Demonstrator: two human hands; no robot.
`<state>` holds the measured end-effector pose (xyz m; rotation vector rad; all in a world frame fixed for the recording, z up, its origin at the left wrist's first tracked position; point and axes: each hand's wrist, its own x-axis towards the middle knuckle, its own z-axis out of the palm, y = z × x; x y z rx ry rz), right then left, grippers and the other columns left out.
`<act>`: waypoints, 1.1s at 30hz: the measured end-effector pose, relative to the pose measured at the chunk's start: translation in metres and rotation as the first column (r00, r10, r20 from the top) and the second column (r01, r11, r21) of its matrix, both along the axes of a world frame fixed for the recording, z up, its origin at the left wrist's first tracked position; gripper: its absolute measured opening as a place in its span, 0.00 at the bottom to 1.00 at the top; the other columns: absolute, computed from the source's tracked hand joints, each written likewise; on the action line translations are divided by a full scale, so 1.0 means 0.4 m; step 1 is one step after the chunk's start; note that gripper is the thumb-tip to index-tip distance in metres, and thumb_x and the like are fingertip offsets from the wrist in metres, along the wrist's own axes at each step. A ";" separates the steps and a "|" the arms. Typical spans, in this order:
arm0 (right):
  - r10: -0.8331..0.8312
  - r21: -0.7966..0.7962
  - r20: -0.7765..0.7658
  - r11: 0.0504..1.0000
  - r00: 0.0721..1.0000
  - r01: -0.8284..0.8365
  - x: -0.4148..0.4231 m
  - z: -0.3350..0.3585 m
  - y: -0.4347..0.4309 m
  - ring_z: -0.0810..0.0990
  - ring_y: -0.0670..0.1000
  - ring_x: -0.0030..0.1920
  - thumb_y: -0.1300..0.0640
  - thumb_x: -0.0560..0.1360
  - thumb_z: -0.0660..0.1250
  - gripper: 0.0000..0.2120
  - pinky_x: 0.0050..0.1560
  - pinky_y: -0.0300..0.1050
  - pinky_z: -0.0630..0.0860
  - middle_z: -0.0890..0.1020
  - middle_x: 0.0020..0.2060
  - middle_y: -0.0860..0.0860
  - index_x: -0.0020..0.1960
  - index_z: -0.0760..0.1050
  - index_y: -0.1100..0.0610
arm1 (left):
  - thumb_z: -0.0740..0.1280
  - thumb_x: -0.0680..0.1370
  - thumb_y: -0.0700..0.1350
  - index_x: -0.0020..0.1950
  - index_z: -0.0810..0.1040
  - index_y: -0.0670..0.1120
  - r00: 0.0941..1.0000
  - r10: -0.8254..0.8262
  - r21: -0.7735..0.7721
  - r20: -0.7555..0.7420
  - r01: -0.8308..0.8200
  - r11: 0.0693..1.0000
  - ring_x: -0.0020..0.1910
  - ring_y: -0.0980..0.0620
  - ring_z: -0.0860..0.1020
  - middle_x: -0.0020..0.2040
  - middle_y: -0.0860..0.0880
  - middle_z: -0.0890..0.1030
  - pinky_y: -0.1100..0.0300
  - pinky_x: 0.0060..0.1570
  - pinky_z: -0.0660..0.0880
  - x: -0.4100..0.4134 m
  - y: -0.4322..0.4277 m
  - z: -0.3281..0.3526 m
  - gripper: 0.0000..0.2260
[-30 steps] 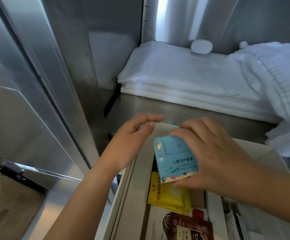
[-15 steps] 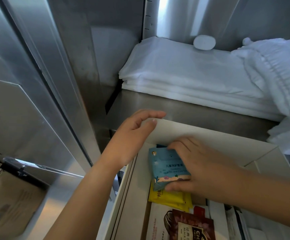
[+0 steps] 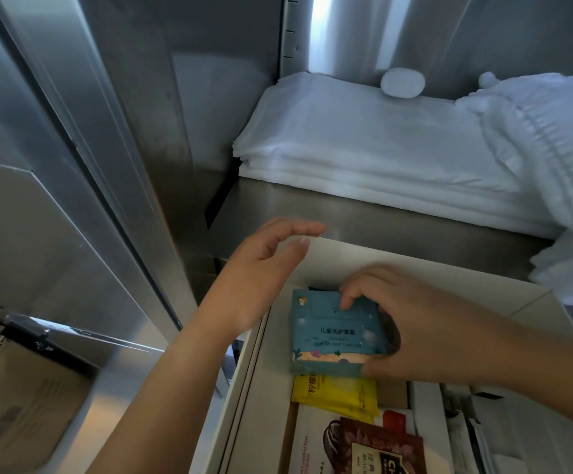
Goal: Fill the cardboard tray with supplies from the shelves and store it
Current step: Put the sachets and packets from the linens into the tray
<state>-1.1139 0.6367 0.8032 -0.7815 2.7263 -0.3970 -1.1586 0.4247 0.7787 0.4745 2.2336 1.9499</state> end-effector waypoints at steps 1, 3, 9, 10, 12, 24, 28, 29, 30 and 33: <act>-0.009 -0.013 -0.032 1.000 0.999 0.008 0.005 -0.003 -0.005 0.62 0.35 0.61 0.35 0.62 0.68 0.26 0.55 0.32 0.70 0.63 0.55 0.31 0.55 0.60 0.35 | 0.61 0.80 0.44 0.57 0.80 0.55 1.000 0.000 0.005 0.003 0.000 1.000 0.54 0.64 0.75 0.54 0.60 0.78 0.75 0.50 0.68 0.001 0.000 0.000 0.11; -0.018 -0.041 -0.101 0.999 0.995 0.014 0.013 -0.014 -0.016 0.62 0.35 0.61 0.33 0.62 0.66 0.25 0.55 0.31 0.70 0.64 0.56 0.33 0.53 0.61 0.36 | 0.61 0.81 0.44 0.56 0.80 0.55 1.000 0.002 0.023 0.015 -0.002 1.000 0.53 0.63 0.76 0.54 0.58 0.78 0.75 0.48 0.69 0.002 0.001 0.001 0.11; -0.017 -0.045 -0.185 0.999 0.983 0.008 0.009 -0.038 -0.038 0.59 0.36 0.61 0.35 0.66 0.66 0.20 0.53 0.23 0.61 0.65 0.60 0.37 0.53 0.64 0.41 | 0.61 0.81 0.44 0.55 0.81 0.56 1.000 0.000 0.037 0.030 -0.001 0.999 0.52 0.59 0.77 0.53 0.57 0.77 0.72 0.46 0.72 0.002 0.002 0.000 0.11; -0.013 -0.046 -0.181 0.999 0.983 0.005 0.007 -0.039 -0.039 0.59 0.36 0.61 0.37 0.68 0.67 0.19 0.53 0.22 0.61 0.66 0.60 0.37 0.52 0.65 0.42 | 0.61 0.81 0.45 0.56 0.81 0.56 1.000 0.001 0.031 0.031 -0.002 1.000 0.52 0.58 0.77 0.54 0.57 0.77 0.71 0.46 0.72 0.002 0.001 0.000 0.11; 0.004 -0.044 -0.175 0.999 0.985 -0.012 0.006 -0.041 -0.039 0.58 0.36 0.62 0.37 0.69 0.66 0.18 0.53 0.22 0.61 0.65 0.62 0.38 0.53 0.67 0.44 | 0.61 0.81 0.45 0.56 0.81 0.57 0.999 0.001 0.020 0.032 -0.002 1.000 0.52 0.58 0.77 0.54 0.57 0.77 0.71 0.46 0.73 0.001 0.000 0.000 0.11; 0.259 0.209 -0.089 0.949 0.962 -0.236 0.042 0.003 0.020 0.74 0.42 0.59 0.43 0.78 0.52 0.19 0.54 0.33 0.74 0.74 0.61 0.43 0.65 0.71 0.45 | 0.61 0.81 0.45 0.56 0.81 0.56 0.999 0.002 0.041 0.046 -0.003 0.999 0.49 0.63 0.76 0.54 0.58 0.77 0.76 0.41 0.70 0.001 -0.001 -0.002 0.11; 0.286 0.212 -0.048 0.939 0.957 -0.270 0.030 -0.006 0.036 0.62 0.40 0.67 0.43 0.79 0.49 0.22 0.64 0.30 0.55 0.65 0.68 0.41 0.72 0.62 0.42 | 0.61 0.81 0.46 0.56 0.80 0.57 0.999 0.005 0.032 0.038 -0.006 0.999 0.49 0.63 0.77 0.53 0.59 0.78 0.76 0.41 0.71 0.002 -0.001 0.000 0.11; 0.298 0.202 -0.042 0.937 0.954 -0.284 0.025 -0.009 0.041 0.58 0.39 0.69 0.43 0.79 0.48 0.22 0.65 0.29 0.50 0.61 0.70 0.40 0.73 0.59 0.41 | 0.61 0.81 0.46 0.55 0.80 0.58 0.999 0.008 0.029 0.036 -0.009 1.000 0.49 0.63 0.77 0.53 0.59 0.78 0.75 0.41 0.71 0.002 -0.001 0.000 0.11; 0.314 0.193 -0.037 0.934 0.949 -0.301 0.020 -0.014 0.047 0.54 0.37 0.70 0.43 0.80 0.48 0.22 0.65 0.27 0.46 0.58 0.72 0.40 0.74 0.57 0.40 | 0.61 0.81 0.46 0.55 0.81 0.57 0.999 0.010 0.029 0.035 -0.011 1.000 0.48 0.62 0.77 0.53 0.59 0.78 0.75 0.41 0.71 0.002 -0.001 0.001 0.11; 0.365 0.195 0.010 0.912 0.931 -0.360 0.013 -0.025 0.063 0.42 0.35 0.72 0.45 0.81 0.51 0.25 0.67 0.26 0.37 0.49 0.75 0.39 0.76 0.48 0.39 | 0.61 0.81 0.45 0.54 0.81 0.58 0.999 0.011 0.035 0.040 -0.012 0.999 0.48 0.60 0.78 0.52 0.58 0.78 0.73 0.43 0.72 0.002 0.000 0.000 0.11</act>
